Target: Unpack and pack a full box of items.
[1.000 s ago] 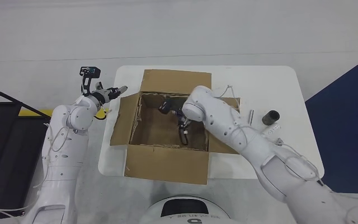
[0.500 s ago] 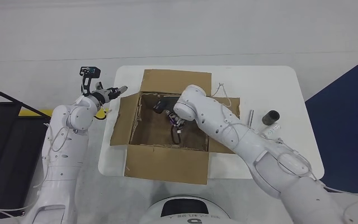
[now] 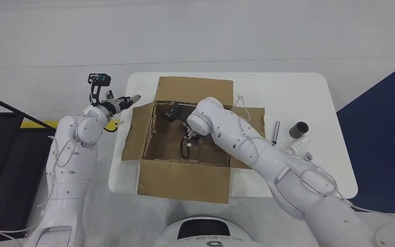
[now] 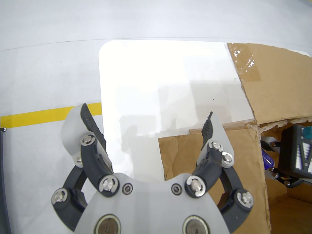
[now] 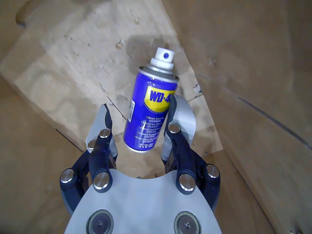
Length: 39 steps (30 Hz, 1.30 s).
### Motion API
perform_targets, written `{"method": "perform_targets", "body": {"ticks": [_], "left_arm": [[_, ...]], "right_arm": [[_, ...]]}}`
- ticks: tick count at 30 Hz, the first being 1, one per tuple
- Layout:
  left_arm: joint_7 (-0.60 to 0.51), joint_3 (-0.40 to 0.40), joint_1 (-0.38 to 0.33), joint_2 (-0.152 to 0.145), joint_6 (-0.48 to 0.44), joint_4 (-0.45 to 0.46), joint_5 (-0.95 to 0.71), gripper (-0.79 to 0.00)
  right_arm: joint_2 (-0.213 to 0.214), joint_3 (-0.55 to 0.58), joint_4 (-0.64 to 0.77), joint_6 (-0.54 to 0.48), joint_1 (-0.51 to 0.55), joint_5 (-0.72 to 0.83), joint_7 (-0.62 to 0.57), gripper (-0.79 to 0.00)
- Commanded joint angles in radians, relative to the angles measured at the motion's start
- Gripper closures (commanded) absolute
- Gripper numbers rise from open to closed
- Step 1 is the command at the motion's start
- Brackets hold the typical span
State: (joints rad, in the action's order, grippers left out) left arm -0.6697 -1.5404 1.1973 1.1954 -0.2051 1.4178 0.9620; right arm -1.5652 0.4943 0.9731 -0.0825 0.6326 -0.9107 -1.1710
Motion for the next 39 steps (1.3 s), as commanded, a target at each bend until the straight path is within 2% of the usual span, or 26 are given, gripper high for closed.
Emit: {"method": "perform_targets", "body": {"ticks": [1, 4, 8, 10, 11, 12, 18, 21, 24, 28, 32, 35, 39], "left_arm": [[0.0, 0.0, 0.0, 0.0, 0.0, 0.0, 0.0, -0.785], [0.0, 0.0, 0.0, 0.0, 0.0, 0.0, 0.0, -0.785], [0.0, 0.0, 0.0, 0.0, 0.0, 0.0, 0.0, -0.785], [0.0, 0.0, 0.0, 0.0, 0.0, 0.0, 0.0, -0.785], [0.0, 0.0, 0.0, 0.0, 0.0, 0.0, 0.0, -0.785], [0.0, 0.0, 0.0, 0.0, 0.0, 0.0, 0.0, -0.785], [0.0, 0.0, 0.0, 0.0, 0.0, 0.0, 0.0, -0.785], [0.0, 0.0, 0.0, 0.0, 0.0, 0.0, 0.0, -0.785], [0.0, 0.0, 0.0, 0.0, 0.0, 0.0, 0.0, -0.785], [0.0, 0.0, 0.0, 0.0, 0.0, 0.0, 0.0, -0.785], [0.0, 0.0, 0.0, 0.0, 0.0, 0.0, 0.0, -0.785], [0.0, 0.0, 0.0, 0.0, 0.0, 0.0, 0.0, -0.785], [0.0, 0.0, 0.0, 0.0, 0.0, 0.0, 0.0, -0.785]], "right_arm": [[-0.009, -0.006, -0.022, 0.011, -0.003, -0.002, 0.011, -0.486], [-0.025, -0.015, -0.054, 0.018, -0.009, 0.001, 0.029, -0.459], [-0.045, -0.026, -0.097, 0.01, -0.018, 0.007, 0.034, -0.376], [-0.053, -0.029, -0.115, 0.007, -0.023, 0.008, 0.034, -0.262], [-0.056, -0.029, -0.121, 0.006, -0.026, 0.009, 0.034, -0.163], [-0.059, -0.028, -0.124, 0.005, -0.027, 0.01, 0.036, 0.0], [-0.051, 0.01, -0.063, -0.001, -0.02, 0.017, 0.06, 0.0], [-0.019, 0.067, 0.04, -0.02, 0.011, 0.014, 0.072, 0.0], [0.034, 0.159, 0.221, -0.066, 0.086, -0.004, 0.09, 0.0], [0.123, 0.346, 0.558, -0.169, 0.285, -0.069, 0.132, 0.0], [0.19, 0.549, 0.883, -0.303, 0.536, -0.114, 0.25, 0.0], [0.222, 0.682, 1.036, -0.393, 0.697, -0.138, 0.37, 0.0], [0.248, 0.844, 1.173, -0.448, 0.879, -0.172, 0.545, 0.0]]}}
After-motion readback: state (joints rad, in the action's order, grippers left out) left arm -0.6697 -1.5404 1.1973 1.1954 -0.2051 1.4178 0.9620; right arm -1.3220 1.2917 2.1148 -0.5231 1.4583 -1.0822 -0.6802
